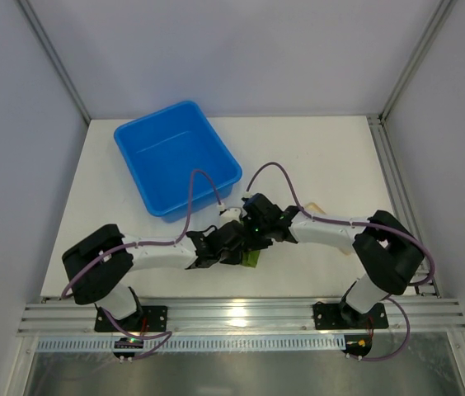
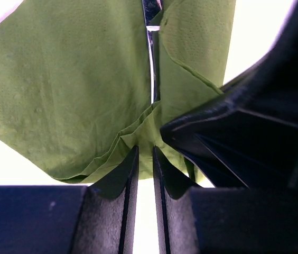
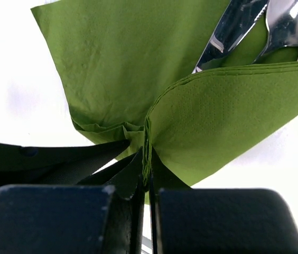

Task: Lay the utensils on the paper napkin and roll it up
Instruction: Roll the napkin at the center of the board.

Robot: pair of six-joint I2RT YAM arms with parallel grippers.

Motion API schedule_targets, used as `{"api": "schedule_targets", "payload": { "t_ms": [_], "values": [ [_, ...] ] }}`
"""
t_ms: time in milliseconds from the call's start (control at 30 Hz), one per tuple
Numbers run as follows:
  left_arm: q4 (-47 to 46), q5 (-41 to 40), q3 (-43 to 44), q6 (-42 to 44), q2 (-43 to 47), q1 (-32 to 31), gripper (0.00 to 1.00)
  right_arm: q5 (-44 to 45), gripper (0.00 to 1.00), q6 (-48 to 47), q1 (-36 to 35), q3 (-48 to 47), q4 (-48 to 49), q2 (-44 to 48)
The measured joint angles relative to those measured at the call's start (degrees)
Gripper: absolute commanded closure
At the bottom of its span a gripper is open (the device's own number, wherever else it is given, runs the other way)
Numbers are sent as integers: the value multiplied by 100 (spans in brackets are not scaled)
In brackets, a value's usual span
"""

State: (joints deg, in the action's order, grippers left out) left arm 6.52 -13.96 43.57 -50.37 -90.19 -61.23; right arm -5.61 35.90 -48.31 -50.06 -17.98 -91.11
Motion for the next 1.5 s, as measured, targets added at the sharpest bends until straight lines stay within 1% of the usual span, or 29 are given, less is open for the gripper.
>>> {"api": "schedule_targets", "payload": {
  "t_ms": [33,167,200,300,467,567,833,1200,1367,1500],
  "values": [
    [-13,0,-11,0,7,0,83,-9,95,2,0,-2,31,-31],
    [-28,4,-31,-2,17,0,83,-52,88,20,0,-2,105,-92],
    [-28,4,-31,-2,20,0,83,-66,84,20,0,-2,122,-92],
    [-31,9,-31,-7,24,0,83,-90,77,22,0,-2,168,-92],
    [-24,26,-57,-17,76,-4,83,-81,71,22,7,20,212,-70],
    [7,20,-90,-15,138,-4,83,-96,66,26,7,39,275,-61],
    [195,0,-155,-15,321,-15,83,-284,62,107,7,251,649,59],
    [260,-2,-332,-26,597,-20,83,-671,61,358,66,625,1239,136],
    [422,-155,-365,-26,953,-20,82,-772,62,400,92,741,1375,151],
    [638,-413,-365,-17,1416,-20,77,-852,63,413,129,813,1438,151]
  ]
}}
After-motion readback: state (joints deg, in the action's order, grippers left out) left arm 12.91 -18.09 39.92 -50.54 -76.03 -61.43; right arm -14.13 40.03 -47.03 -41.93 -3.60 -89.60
